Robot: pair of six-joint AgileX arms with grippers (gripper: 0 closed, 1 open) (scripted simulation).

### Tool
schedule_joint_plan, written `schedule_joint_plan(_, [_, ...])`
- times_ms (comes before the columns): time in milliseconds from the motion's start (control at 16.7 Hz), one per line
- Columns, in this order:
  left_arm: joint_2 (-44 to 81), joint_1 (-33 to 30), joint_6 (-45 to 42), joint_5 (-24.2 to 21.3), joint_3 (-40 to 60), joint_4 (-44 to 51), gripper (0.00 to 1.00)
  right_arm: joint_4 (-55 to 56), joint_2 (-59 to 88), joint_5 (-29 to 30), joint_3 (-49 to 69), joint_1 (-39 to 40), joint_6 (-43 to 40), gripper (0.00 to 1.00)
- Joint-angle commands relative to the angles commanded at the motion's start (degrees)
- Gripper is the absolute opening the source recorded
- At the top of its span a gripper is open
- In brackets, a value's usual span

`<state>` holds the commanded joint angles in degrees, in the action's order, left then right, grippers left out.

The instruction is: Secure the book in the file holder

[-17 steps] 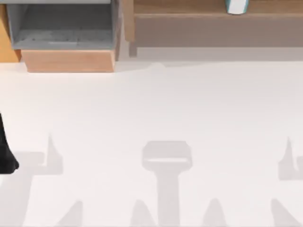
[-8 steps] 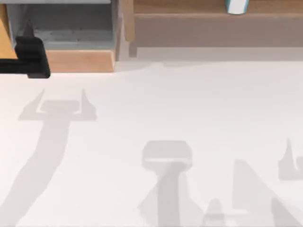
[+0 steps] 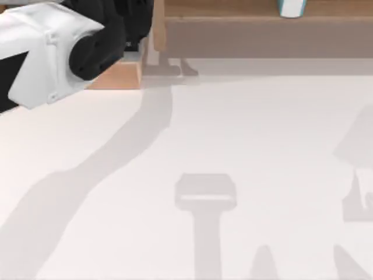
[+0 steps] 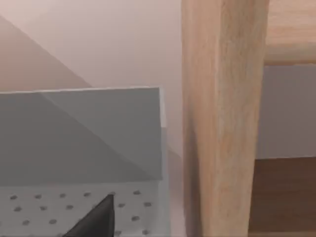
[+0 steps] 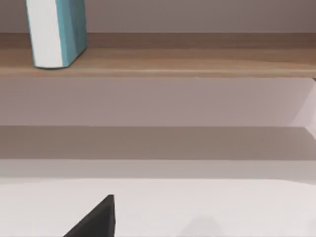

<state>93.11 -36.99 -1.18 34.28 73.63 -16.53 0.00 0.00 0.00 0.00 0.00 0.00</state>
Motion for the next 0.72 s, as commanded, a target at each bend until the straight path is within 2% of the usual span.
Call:
schedule_joint_plan(360, [30.1,-8.7,0.2,8.5,29.7,-2.3,1.0,0.0,0.0,0.0,0.0,0.0,0.0,1.0])
schedule_joint_plan(720, [51.3,-13.0,0.6,12.8,53.1,-1.7,1.0,0.0,0.0,0.0,0.0,0.0,0.0,1.0])
